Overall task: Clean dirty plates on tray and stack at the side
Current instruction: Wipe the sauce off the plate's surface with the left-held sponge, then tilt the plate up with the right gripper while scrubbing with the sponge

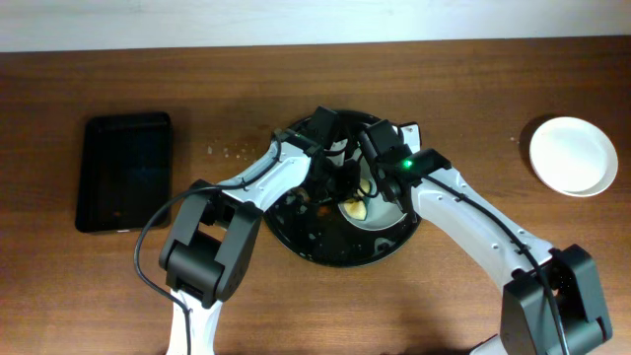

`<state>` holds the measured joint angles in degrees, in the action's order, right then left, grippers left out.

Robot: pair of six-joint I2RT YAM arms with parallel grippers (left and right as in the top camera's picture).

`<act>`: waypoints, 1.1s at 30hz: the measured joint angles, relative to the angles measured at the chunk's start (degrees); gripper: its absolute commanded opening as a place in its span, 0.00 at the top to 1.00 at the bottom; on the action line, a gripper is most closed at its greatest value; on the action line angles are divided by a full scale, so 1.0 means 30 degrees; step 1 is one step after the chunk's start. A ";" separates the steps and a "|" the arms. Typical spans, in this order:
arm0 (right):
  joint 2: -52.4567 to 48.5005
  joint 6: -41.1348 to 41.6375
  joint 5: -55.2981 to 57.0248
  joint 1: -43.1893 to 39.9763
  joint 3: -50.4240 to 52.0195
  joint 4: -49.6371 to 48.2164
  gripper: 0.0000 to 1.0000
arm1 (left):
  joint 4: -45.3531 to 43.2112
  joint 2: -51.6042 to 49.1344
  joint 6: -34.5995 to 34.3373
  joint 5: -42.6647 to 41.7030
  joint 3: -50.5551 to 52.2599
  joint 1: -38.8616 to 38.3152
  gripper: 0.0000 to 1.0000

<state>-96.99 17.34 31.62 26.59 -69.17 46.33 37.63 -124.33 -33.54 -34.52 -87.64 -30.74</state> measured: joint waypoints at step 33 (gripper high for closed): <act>0.0000 0.0007 0.0175 0.0175 -0.0015 0.0029 0.96 | 0.3118 -0.0109 0.0007 0.2368 -0.2739 -0.0066 1.00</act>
<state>-96.99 17.37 32.14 27.11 -69.21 46.41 46.98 -124.66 -33.52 -27.42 -95.85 -30.94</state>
